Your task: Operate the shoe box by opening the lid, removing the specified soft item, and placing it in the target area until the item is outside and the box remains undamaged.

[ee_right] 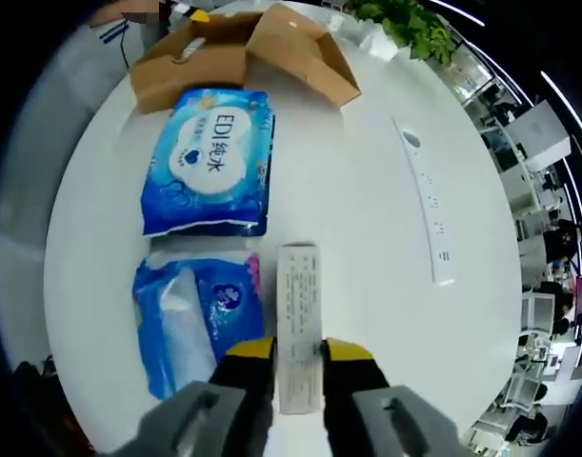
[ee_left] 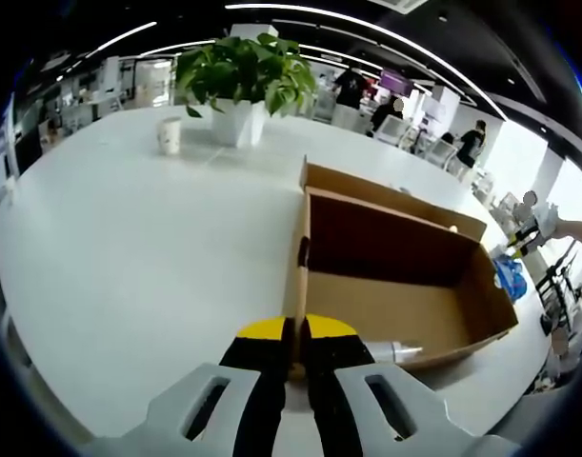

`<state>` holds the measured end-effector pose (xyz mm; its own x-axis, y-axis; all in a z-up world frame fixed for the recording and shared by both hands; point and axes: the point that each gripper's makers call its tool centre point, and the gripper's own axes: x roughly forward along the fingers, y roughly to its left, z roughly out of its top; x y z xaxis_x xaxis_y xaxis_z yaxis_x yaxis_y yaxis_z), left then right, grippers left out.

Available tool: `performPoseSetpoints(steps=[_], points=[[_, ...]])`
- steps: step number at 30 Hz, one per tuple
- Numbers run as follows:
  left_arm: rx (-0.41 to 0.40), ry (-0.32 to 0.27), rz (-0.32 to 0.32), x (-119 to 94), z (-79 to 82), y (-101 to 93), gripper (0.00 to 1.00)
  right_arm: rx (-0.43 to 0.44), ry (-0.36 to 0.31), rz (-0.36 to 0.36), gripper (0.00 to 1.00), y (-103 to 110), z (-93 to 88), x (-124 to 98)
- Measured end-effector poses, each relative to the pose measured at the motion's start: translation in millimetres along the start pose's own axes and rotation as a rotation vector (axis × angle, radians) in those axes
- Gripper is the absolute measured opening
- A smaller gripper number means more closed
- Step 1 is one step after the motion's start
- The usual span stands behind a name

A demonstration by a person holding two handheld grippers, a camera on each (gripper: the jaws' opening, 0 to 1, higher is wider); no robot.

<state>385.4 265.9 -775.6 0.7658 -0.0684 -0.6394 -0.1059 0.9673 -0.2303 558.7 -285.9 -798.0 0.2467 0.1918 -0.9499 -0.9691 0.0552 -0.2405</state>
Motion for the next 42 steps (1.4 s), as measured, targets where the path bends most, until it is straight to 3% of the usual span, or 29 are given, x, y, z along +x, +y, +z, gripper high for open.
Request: performPoseSetpoints(steps=[17,28,34,42], points=[[-0.011,-0.008,-0.004,0,-0.2,0.1,0.03,0.086,-0.047,-0.060,0.23,-10,4.4,-11],[-0.015,-0.014,-0.005,0,-0.1,0.4,0.03,0.093,-0.096,-0.099,0.30,-13,23.7,-40],[-0.016,-0.018,-0.006,0,-0.7,0.8,0.03,0.093,-0.146,-0.098,0.35,-3,43.5,-56],[-0.014,-0.017,-0.005,-1,-2.0,0.3,0.03,0.074,-0.279,-0.051,0.42,16,85.7,-73]])
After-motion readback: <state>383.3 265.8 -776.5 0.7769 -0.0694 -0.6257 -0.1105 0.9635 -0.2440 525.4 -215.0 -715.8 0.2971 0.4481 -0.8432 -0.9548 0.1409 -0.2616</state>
